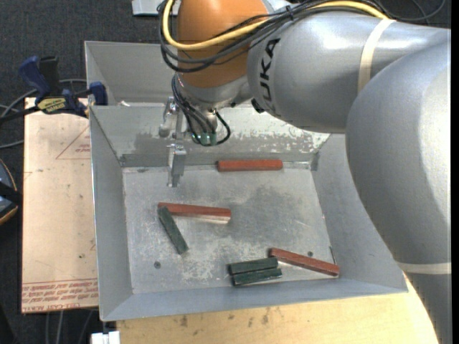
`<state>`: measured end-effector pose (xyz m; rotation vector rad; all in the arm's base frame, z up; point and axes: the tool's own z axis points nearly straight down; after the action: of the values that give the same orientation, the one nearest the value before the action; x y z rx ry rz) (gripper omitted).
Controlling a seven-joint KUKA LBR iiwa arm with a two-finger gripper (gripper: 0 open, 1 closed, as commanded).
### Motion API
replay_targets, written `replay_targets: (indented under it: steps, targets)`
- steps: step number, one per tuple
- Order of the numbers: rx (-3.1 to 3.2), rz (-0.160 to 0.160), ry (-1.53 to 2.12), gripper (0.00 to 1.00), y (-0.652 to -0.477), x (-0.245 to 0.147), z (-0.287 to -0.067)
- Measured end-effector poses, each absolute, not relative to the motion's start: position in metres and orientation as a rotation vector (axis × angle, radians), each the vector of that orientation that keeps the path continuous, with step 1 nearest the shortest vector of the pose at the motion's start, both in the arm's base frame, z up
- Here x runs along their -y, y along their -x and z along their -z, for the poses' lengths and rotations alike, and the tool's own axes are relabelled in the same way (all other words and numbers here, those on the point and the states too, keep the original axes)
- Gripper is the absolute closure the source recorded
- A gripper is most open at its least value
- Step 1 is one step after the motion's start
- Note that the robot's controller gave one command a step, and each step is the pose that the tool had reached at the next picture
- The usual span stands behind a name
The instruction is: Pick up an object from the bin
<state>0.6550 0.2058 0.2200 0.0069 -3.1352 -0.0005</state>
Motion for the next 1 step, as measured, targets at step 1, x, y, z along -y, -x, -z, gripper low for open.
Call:
replay_targets:
  steps: [1]
  targets:
    - [3.143,0.003,-0.002,0.00,-0.6567,-0.2047,-0.2260]
